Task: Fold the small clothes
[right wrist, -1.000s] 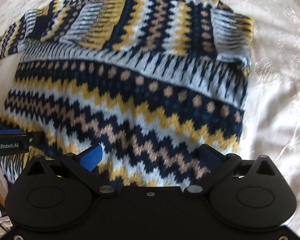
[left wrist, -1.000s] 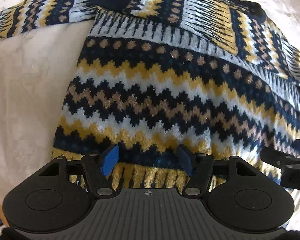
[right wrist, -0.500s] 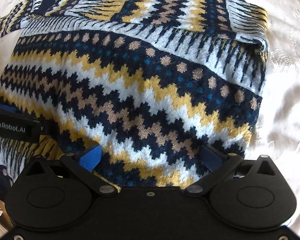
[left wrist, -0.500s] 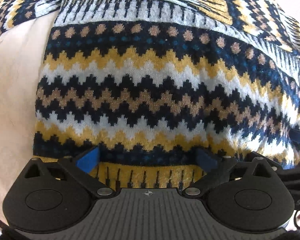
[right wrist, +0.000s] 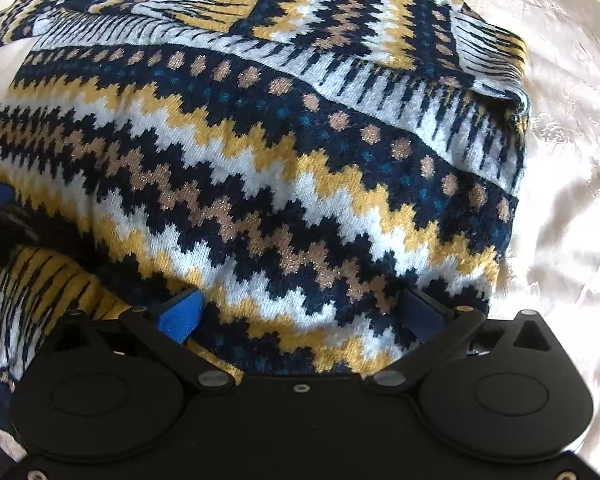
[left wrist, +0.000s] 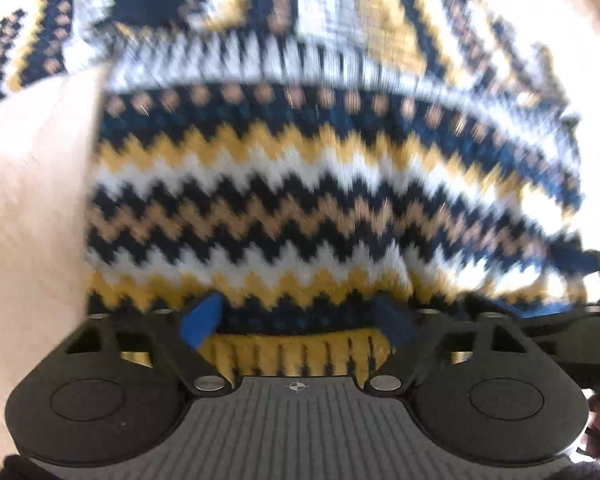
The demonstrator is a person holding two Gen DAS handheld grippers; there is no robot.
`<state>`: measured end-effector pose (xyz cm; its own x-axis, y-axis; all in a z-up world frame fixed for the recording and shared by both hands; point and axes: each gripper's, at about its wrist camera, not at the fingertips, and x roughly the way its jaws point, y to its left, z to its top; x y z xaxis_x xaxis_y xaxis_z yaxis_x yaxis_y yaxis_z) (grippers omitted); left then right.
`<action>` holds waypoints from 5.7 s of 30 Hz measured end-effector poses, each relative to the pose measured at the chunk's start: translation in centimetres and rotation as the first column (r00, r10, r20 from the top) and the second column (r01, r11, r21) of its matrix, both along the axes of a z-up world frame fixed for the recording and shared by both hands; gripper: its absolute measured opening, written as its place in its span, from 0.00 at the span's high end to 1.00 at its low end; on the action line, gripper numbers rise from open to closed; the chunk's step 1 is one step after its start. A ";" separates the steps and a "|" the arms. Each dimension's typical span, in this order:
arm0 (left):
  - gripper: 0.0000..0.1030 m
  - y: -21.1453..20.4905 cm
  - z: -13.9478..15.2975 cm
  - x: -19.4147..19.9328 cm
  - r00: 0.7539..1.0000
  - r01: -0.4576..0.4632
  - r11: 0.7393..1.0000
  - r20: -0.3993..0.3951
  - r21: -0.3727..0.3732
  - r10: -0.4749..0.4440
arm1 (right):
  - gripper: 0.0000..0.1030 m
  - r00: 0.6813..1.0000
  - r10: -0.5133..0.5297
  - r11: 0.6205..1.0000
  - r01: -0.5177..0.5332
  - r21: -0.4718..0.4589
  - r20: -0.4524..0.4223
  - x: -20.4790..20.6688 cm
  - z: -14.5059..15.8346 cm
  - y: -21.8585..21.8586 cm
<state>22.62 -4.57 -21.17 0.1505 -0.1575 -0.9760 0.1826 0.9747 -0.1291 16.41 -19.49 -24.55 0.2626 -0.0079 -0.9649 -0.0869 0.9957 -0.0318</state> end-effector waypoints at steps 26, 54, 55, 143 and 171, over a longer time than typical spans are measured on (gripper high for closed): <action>0.25 37.6 4.1 11.5 0.698 -0.618 0.759 0.302 -0.203 0.649 | 0.01 0.897 -0.443 0.895 0.442 0.066 -0.003 2.0 4.3 1.5; 0.94 42.4 4.4 11.8 0.578 -0.672 0.675 0.355 -0.304 0.735 | 0.01 0.971 -0.229 0.942 0.202 0.268 0.072 11.6 9.1 11.2; 0.94 42.1 4.9 11.8 0.582 -0.662 0.686 0.370 -0.301 0.724 | 0.01 0.970 -0.231 0.940 0.204 0.272 0.072 11.4 9.1 11.0; 0.42 3.7 6.8 10.7 0.946 -0.078 0.994 0.310 -0.077 0.098 | 0.84 0.907 -0.330 0.934 0.274 0.229 0.262 15.3 10.9 -17.4; 0.42 3.3 1.0 16.4 0.966 0.006 0.999 0.259 0.032 -0.014 | 0.37 0.910 -0.394 0.914 0.372 0.162 0.132 16.0 5.6 -18.6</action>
<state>39.02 -1.29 -20.14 0.3976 -0.1311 -0.9082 0.2155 0.9754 -0.0465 32.37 -38.11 -18.99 0.4139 -0.0159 -0.9102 0.2975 0.9473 0.1187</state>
